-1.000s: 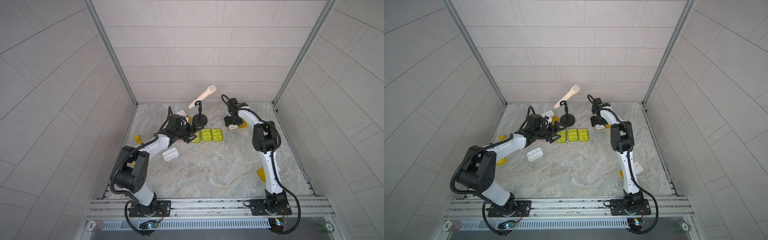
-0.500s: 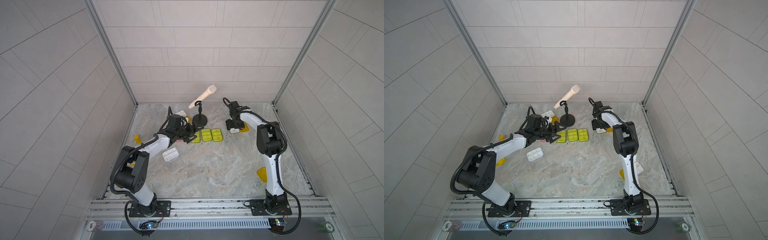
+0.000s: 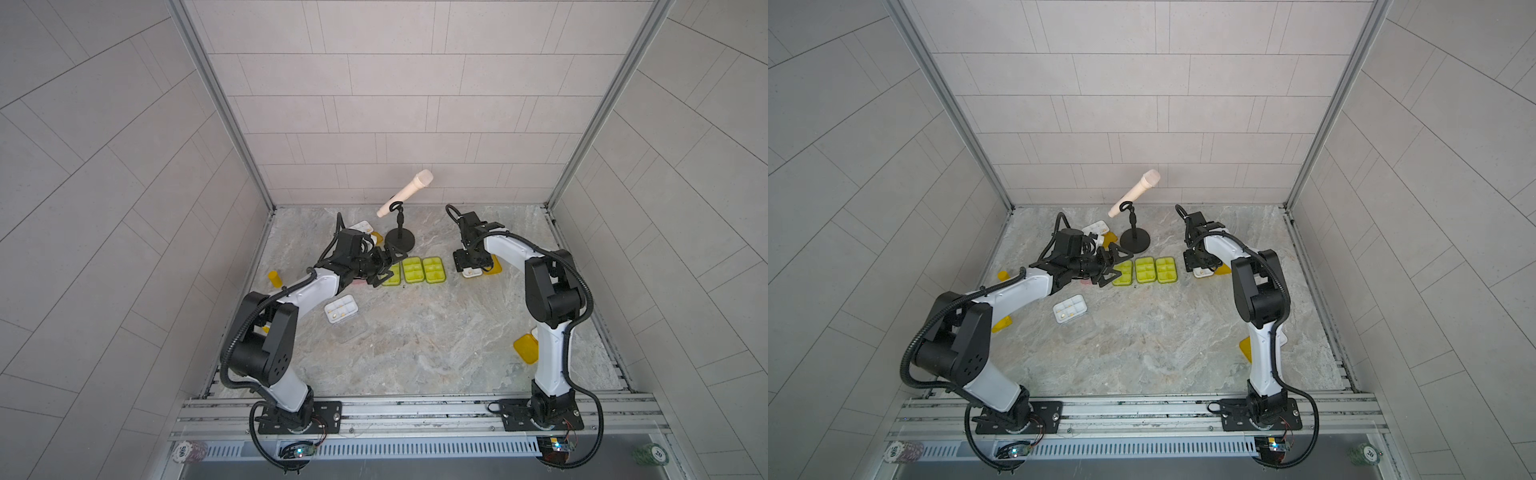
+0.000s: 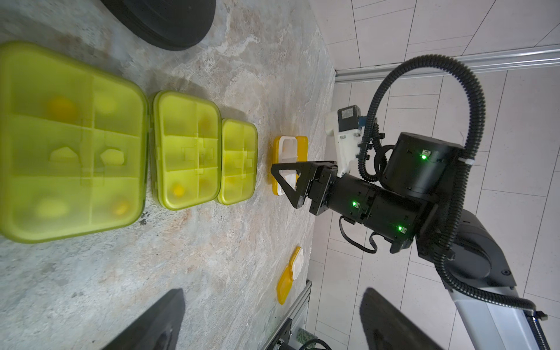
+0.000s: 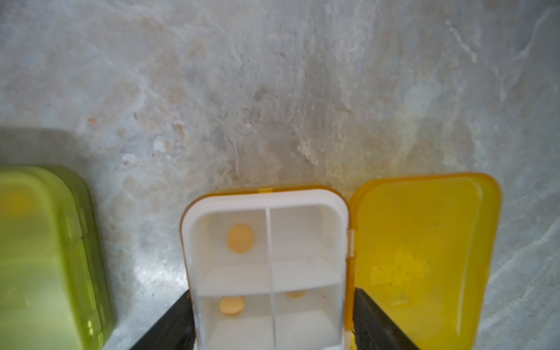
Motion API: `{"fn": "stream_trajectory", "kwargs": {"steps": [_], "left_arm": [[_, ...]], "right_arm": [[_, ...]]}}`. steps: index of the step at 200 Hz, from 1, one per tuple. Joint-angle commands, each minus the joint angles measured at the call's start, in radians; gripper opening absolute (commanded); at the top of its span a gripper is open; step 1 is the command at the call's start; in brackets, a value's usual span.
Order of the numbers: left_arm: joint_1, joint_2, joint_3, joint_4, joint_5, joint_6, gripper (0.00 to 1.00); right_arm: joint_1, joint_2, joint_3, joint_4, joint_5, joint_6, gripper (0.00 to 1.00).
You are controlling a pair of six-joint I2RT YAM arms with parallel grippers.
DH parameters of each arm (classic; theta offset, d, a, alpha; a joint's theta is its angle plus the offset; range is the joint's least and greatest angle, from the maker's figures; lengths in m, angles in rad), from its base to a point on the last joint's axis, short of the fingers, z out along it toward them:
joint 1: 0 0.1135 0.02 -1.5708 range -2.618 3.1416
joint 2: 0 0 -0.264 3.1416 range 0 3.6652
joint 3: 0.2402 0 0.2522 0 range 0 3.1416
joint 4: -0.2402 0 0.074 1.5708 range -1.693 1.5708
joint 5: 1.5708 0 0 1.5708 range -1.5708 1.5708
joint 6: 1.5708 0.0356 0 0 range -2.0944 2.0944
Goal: Close pillboxes
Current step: Move the pillbox to the center of the board.
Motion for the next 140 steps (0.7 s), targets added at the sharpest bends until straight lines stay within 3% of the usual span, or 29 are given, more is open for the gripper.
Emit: {"fn": "stream_trajectory", "kwargs": {"steps": [1,70,140], "left_arm": [[0.003,-0.031,0.022,-0.013,-0.008,0.014,0.95],[0.014,-0.044,0.021,-0.032,-0.023,0.024,0.95],[0.015,-0.054,0.022,-0.062,-0.046,0.04,0.95]], "right_arm": [[0.023,-0.087,-0.052,0.017,0.03,0.037,0.77],[0.13,-0.238,-0.27,0.068,0.034,0.092,0.77],[0.319,-0.358,-0.465,0.13,0.056,0.245,0.76]]}}
